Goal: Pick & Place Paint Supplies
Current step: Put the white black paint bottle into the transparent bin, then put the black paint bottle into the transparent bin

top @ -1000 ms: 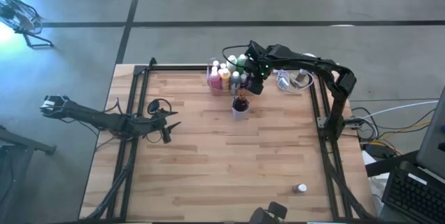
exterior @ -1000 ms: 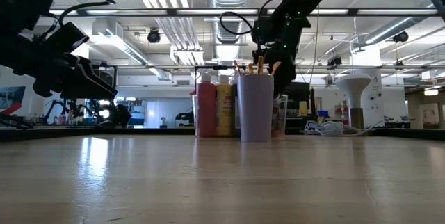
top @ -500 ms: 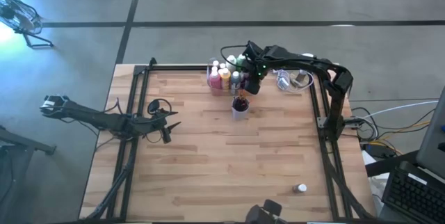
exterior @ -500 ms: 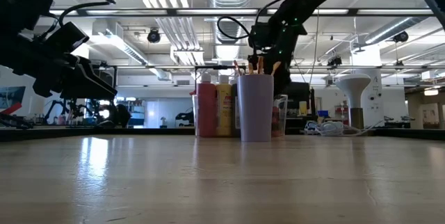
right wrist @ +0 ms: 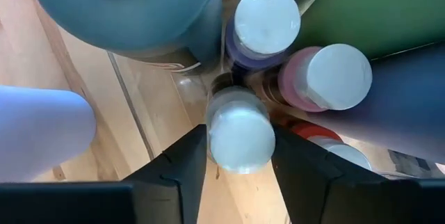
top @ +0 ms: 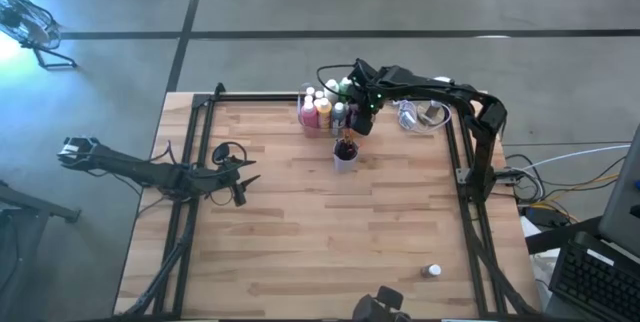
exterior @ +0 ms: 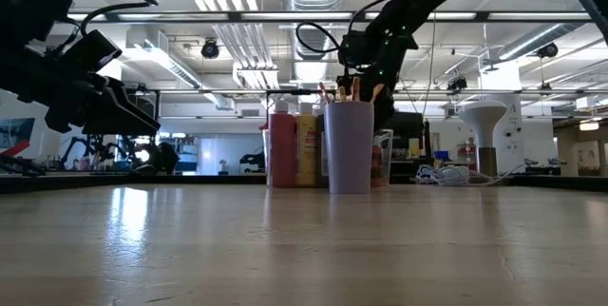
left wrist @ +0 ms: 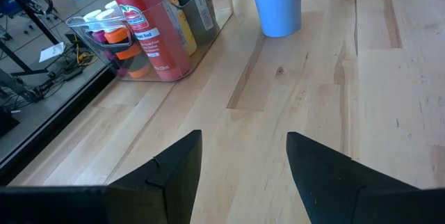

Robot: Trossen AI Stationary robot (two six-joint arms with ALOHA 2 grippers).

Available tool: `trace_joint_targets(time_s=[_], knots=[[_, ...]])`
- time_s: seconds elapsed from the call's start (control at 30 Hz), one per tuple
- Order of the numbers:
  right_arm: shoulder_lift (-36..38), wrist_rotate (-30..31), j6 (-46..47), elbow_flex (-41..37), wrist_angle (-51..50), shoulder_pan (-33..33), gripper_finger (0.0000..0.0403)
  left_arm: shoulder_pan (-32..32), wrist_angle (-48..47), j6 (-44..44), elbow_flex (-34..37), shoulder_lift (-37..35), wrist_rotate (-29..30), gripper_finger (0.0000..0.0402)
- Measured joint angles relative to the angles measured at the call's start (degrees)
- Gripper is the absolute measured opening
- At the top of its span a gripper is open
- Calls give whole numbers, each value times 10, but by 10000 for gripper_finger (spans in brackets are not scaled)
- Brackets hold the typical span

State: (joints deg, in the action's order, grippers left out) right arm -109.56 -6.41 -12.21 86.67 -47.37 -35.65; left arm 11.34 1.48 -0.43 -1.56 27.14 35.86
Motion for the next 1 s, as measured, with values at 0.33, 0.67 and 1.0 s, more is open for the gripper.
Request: trace_joint_targets(time_s=[0.33, 0.67, 1.0], knots=[[5, 4, -9, 0, 8, 0, 173, 0, 0, 0, 0, 0, 0, 216], [10, 4, -16, 0, 8, 1, 136, 0, 0, 0, 0, 0, 0, 216], [26, 5, -20, 27, -49, 3, 122, 0, 0, 0, 0, 0, 0, 216]])
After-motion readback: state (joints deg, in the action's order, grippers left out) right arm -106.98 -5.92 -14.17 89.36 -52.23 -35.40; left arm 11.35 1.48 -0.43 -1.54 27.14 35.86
